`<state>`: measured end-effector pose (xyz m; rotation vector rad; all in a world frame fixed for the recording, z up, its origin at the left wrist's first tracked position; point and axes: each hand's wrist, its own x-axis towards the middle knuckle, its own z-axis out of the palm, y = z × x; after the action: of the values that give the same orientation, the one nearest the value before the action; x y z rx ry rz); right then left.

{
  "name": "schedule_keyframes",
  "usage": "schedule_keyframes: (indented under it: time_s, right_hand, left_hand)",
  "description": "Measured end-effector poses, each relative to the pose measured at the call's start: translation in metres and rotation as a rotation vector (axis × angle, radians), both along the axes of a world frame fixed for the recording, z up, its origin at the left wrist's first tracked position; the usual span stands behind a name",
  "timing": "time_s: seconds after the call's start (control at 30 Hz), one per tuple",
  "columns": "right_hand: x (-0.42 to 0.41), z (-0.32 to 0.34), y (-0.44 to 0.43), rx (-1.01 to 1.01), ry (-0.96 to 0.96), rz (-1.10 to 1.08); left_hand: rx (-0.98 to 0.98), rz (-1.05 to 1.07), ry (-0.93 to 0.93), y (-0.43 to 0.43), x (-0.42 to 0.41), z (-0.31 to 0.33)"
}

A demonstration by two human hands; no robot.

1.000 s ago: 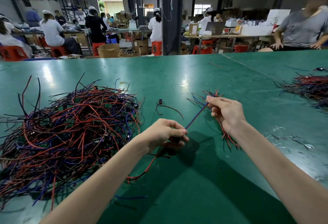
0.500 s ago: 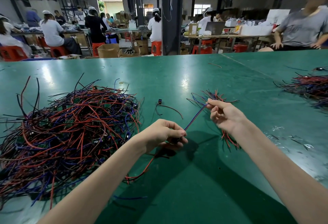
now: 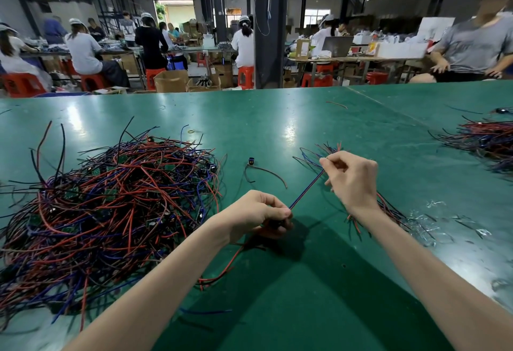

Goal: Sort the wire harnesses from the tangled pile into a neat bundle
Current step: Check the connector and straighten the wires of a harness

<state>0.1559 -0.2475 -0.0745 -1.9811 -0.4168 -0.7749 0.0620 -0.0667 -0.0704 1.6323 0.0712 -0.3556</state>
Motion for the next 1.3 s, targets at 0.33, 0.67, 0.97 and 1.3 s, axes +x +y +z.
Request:
schedule_keyframes:
  time_s: [0.33, 0.67, 0.97, 1.3]
  right_hand:
    - [0.006, 0.022, -0.006, 1.276, 1.164, 0.432]
    - [0.005, 0.028, -0.005, 1.232, 1.105, 0.417]
    - [0.006, 0.029, -0.005, 1.125, 1.026, 0.417]
    - [0.001, 0.034, -0.006, 1.072, 0.968, 0.447]
  left_hand:
    - [-0.002, -0.068, -0.028, -0.005, 0.0, 0.003]
    - [-0.027, -0.138, -0.056, -0.004, -0.002, 0.012]
    - [-0.025, -0.203, -0.084, -0.009, -0.006, 0.017]
    - [0.008, -0.252, -0.104, -0.009, -0.008, 0.02]
